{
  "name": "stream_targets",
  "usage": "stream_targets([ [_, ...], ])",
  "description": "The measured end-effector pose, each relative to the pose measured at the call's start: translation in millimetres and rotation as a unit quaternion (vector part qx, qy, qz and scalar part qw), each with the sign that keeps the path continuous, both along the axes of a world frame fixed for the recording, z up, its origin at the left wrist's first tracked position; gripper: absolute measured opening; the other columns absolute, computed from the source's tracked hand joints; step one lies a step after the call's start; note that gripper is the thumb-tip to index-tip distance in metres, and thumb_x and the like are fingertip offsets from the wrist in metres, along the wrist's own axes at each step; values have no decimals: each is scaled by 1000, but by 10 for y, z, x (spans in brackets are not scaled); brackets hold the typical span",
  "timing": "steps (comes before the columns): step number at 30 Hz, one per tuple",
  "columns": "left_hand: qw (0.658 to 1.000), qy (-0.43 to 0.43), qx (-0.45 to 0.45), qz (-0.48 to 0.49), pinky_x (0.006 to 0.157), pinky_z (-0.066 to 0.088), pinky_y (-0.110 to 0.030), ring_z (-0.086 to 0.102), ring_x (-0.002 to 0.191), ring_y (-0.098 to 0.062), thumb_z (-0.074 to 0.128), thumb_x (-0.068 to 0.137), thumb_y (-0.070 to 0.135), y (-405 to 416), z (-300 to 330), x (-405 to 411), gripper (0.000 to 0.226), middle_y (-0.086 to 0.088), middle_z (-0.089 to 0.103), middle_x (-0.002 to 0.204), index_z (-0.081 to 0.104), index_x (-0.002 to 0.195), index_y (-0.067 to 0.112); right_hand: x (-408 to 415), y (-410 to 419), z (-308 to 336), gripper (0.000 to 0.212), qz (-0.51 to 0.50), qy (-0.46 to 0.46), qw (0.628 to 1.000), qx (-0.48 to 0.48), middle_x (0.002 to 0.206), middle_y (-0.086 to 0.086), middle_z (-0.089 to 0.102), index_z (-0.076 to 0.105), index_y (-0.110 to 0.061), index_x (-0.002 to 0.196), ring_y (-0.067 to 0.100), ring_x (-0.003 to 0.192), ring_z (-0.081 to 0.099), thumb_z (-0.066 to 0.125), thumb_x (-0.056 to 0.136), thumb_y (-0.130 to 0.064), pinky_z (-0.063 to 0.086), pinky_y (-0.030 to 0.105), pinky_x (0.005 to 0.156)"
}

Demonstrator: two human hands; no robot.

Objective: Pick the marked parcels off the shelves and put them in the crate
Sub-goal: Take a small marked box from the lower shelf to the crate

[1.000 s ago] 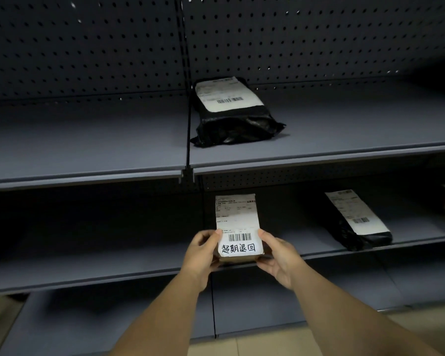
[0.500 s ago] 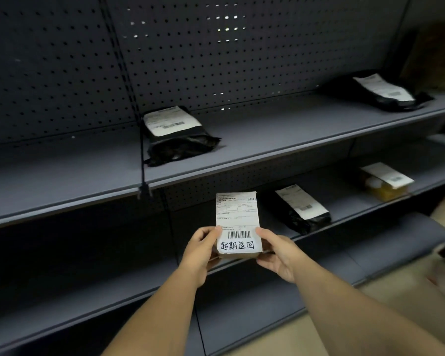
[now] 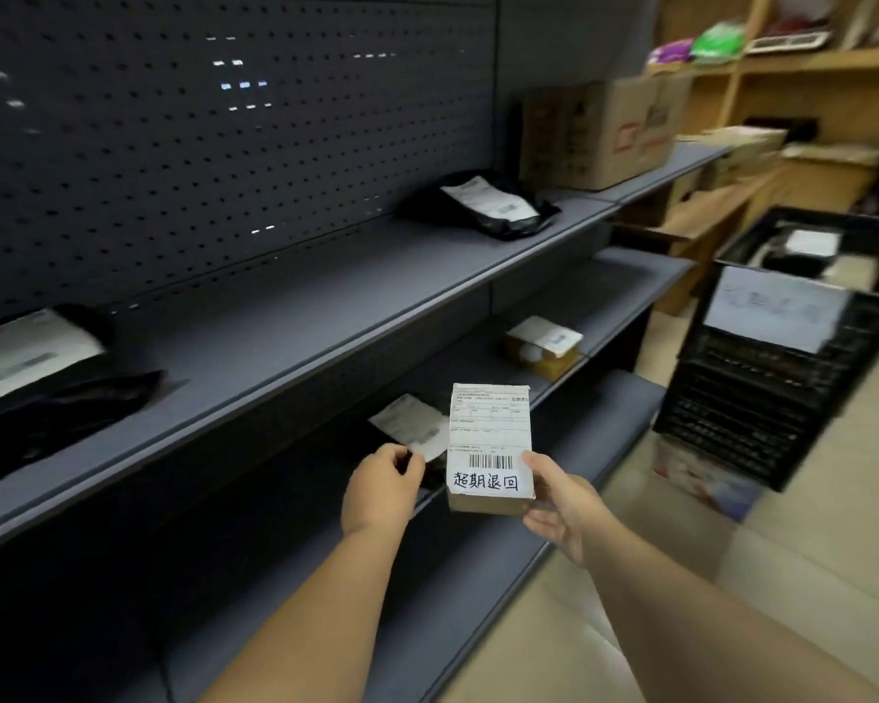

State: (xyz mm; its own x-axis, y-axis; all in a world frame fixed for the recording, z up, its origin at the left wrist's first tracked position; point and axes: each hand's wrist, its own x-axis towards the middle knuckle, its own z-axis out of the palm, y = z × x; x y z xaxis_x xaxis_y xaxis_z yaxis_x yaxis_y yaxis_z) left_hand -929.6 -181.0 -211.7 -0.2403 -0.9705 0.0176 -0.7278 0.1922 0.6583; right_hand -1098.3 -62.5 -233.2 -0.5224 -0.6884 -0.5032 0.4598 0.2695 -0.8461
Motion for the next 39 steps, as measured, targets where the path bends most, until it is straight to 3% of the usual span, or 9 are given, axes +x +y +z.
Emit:
stream_targets([
  [3, 993, -64, -83, -57, 78, 46, -33, 59, 102, -23, 49, 91, 45, 4, 75, -569, 38, -3, 64, 113, 61, 117, 20, -455, 169, 23, 33, -49, 5, 999, -5, 67, -8, 74, 68, -15, 92, 7, 55, 69, 65, 81, -45, 49, 25, 62],
  [7, 960, -147, -187, -147, 82, 43, -36, 57, 105, -24, 49, 90, 47, 43, 199, -1352, 38, -3, 63, 111, 60, 115, 21, -1062, 370, 77, 33, -110, 5, 994, -7, 96, 1, 73, 67, -14, 96, 20, 88, 68, 64, 83, -44, 49, 29, 71],
  [12, 917, -199, -266, -222, 78, 40, -34, 57, 99, -22, 47, 89, 50, 162, 317, -2293, 34, 0, 63, 104, 61, 105, 23, -1815, 657, 185, 27, -161, 10, 987, -7, 88, 1, 70, 67, -14, 91, 17, 77, 62, 60, 87, -39, 46, 27, 66],
  [15, 902, -194, -291, -253, 81, 40, -33, 56, 102, -22, 47, 89, 50, 256, 365, -2844, 35, 0, 63, 107, 60, 106, 22, -2247, 863, 262, 24, -185, 12, 983, -9, 81, -1, 70, 67, -14, 89, 14, 71, 62, 60, 87, -37, 46, 27, 66],
  [21, 885, -166, -315, -301, 84, 39, -33, 55, 102, -22, 47, 89, 47, 512, 406, -3773, 34, 0, 64, 107, 61, 107, 21, -3005, 1223, 330, 25, -235, 32, 972, 5, 85, 2, 67, 65, -13, 88, 18, 77, 60, 64, 84, -38, 50, 33, 79],
  [24, 878, -155, -320, -320, 81, 39, -34, 56, 101, -22, 47, 90, 47, 624, 440, -4120, 34, 0, 63, 107, 61, 106, 21, -3281, 1328, 388, 24, -254, 35, 966, -1, 81, 1, 65, 63, -14, 87, 16, 72, 59, 64, 84, -38, 48, 28, 68],
  [31, 870, -142, -329, -338, 79, 38, -33, 55, 101, -22, 45, 90, 47, 649, 546, -4711, 34, 0, 63, 107, 60, 104, 20, -3744, 1351, 462, 24, -296, 26, 955, -16, 85, 4, 67, 61, -12, 89, 19, 76, 62, 63, 86, -36, 49, 28, 71],
  [39, 862, -119, -340, -356, 78, 38, -33, 55, 98, -22, 45, 91, 46, 268, 612, -5521, 33, 0, 63, 105, 60, 103, 19, -4433, 1014, 589, 22, -333, 48, 940, -49, 63, -2, 72, 64, -13, 86, 17, 70, 67, 62, 86, -35, 52, 26, 58],
])
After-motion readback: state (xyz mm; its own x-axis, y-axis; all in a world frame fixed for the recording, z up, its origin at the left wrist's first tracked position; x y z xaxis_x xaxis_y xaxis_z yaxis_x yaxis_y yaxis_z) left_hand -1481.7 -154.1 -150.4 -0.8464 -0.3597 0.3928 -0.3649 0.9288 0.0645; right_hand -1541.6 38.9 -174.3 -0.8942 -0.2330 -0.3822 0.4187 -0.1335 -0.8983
